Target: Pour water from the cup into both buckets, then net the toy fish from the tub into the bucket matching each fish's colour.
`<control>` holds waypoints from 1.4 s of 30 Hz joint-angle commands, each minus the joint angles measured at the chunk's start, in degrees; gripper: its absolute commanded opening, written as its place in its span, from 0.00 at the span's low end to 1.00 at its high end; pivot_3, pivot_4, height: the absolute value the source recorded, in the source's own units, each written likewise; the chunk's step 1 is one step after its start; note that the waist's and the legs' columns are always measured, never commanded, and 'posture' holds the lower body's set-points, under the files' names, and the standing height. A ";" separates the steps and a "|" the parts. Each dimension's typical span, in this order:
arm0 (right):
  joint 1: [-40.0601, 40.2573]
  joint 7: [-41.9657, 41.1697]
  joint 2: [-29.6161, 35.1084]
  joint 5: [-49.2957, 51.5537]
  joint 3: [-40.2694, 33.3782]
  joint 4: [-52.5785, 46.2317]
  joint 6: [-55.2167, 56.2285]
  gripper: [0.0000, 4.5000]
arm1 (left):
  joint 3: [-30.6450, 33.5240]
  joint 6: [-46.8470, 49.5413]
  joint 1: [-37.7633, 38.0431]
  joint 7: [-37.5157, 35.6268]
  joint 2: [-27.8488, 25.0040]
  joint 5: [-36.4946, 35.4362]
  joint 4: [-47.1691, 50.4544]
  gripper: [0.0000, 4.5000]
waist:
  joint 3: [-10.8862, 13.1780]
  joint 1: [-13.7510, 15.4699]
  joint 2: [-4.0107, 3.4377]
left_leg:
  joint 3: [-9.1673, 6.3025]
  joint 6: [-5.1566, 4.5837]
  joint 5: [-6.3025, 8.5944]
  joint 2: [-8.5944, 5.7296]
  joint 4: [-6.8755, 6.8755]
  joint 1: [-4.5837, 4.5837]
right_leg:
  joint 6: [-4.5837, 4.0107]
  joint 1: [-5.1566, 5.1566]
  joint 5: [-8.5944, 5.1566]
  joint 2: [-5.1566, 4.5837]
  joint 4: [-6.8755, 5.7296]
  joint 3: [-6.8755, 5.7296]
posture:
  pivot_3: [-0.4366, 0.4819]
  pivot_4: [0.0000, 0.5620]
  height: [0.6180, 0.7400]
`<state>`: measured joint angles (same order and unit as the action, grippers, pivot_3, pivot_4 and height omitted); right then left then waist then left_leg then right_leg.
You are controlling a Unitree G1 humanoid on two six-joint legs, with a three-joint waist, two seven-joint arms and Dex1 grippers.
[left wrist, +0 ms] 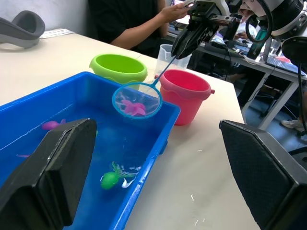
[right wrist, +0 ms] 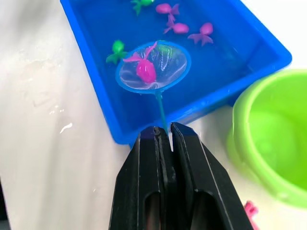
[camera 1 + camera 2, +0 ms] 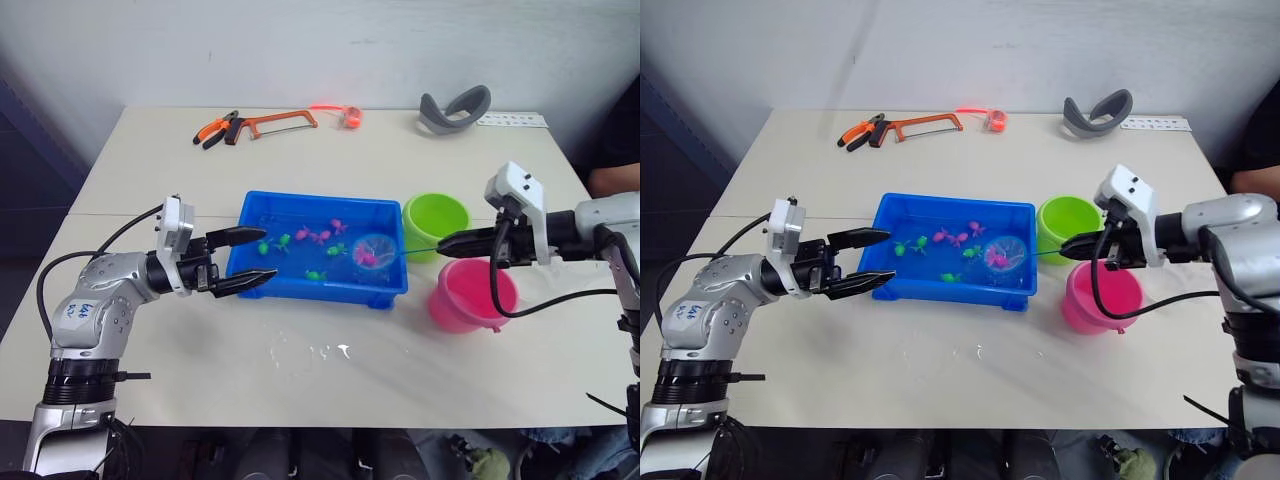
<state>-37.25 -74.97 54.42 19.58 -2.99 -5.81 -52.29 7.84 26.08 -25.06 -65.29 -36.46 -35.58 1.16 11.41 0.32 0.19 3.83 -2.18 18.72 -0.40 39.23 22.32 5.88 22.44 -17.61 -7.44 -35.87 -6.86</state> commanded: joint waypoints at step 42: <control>63.32 17.12 -15.18 -8.63 -48.42 -19.79 56.54 0.00 | -14.54 -1.96 -9.35 -3.60 13.11 2.39 2.69 0.99 | -0.02 1.70 -0.03 | 0.02 0.00 0.00 -0.02 -0.22 -0.92 | 0.04 -0.89 0.02 0.30 0.26 0.32 | 0.48 0.27 1.00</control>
<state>25.03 -58.65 39.18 13.65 -51.36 -26.67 -1.56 -7.23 24.99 -34.84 -68.87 -23.19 -33.31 1.68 11.39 2.02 0.16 3.85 -2.18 18.73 -0.42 39.01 21.38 5.93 21.52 -17.59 -7.14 -35.56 -6.53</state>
